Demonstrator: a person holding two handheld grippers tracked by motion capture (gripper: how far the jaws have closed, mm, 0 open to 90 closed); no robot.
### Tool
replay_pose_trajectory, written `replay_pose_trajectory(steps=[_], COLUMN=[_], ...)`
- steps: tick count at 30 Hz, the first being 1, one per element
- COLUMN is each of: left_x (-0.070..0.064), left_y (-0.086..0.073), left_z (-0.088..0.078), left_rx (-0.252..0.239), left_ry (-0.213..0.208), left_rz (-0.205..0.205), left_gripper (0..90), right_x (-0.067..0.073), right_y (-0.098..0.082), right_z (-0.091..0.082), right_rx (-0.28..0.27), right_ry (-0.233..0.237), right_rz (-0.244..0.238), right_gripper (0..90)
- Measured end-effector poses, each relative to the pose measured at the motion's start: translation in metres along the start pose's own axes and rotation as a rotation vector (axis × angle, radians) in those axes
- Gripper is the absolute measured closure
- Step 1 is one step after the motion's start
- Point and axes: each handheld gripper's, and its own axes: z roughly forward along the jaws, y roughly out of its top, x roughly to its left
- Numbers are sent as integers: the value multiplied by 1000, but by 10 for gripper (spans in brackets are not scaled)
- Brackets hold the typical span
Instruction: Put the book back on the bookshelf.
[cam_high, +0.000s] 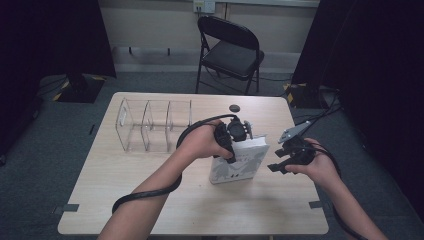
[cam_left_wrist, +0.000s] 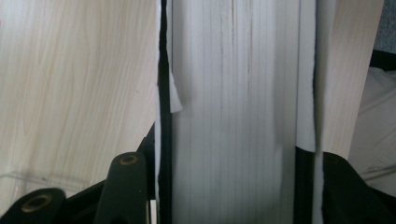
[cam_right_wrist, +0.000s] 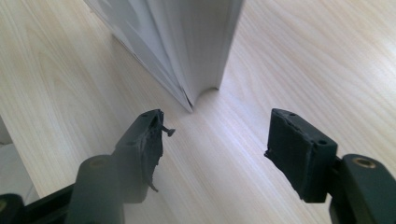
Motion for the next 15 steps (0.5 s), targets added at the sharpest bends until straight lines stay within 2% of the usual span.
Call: replay_pose_trajectory(steps=[1,5,10,13,14,15], left_x=[0,0,1,1,1,2], left_y=[-3,-15,-17,-16,-16,-15], left_z=[-2,-6,-6,-5,-5,-4], left_rx=[16,20,13,17,13,18], left_ry=[-6,-5,-4,6,7,13], left_rz=[2,-18,-35,-11,-19,-9], left_gripper=[514,513,504,491,486,479], right_x=[0,1,0,0,-1,-1], right_y=[-1,-7,-16,-22,-24,-26], right_z=[2,9,18,24,25,27], right_rx=[-2,-10,-41,-41,-45,-50], right_ry=[0,3,2,6,2,2], right_rz=[-1,16,47,61,63,69], right_gripper=[341,329,313,309,306,300])
